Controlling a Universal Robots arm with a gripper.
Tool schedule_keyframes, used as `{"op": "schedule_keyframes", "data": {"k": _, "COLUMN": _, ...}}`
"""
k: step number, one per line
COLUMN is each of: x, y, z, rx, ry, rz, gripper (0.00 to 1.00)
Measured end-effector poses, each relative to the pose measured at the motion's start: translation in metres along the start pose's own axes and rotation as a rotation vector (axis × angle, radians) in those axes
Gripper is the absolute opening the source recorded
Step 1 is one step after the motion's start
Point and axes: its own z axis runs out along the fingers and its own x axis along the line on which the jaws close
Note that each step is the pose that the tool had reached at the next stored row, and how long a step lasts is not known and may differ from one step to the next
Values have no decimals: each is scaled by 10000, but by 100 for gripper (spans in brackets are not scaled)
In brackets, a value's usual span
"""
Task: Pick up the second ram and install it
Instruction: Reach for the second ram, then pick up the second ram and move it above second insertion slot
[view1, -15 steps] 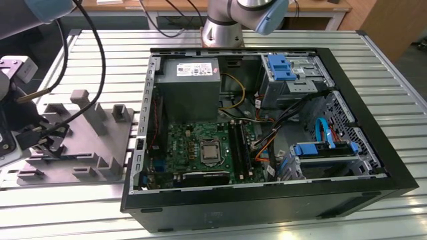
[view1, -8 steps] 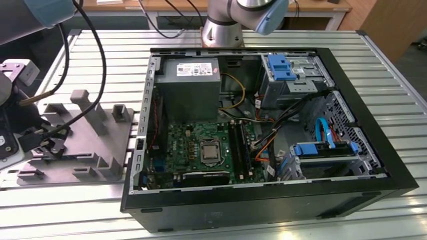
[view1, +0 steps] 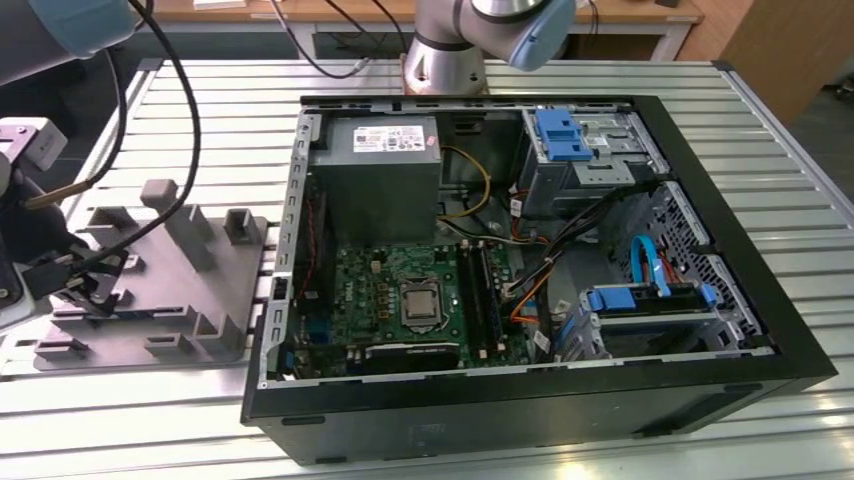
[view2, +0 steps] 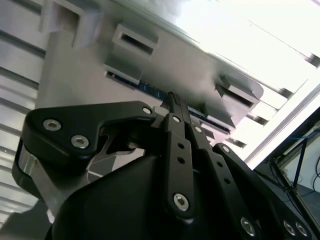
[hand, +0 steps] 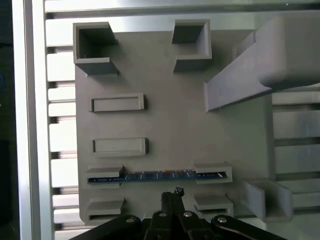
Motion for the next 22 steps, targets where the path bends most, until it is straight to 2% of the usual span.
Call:
{"op": "schedule_keyframes", "data": {"k": 4, "x": 39, "y": 12, "z": 38, "rx": -1, "ry": 1, "rz": -45, "gripper": 10}}
{"op": "schedule_keyframes", "data": {"k": 8, "x": 42, "y": 26, "z": 59, "rx": 0, "ry": 2, "rz": -50, "gripper": 10}}
{"op": "schedule_keyframes", "data": {"k": 22, "x": 42, "y": 30, "z": 63, "rx": 0, "ry": 2, "rz": -50, "gripper": 10}}
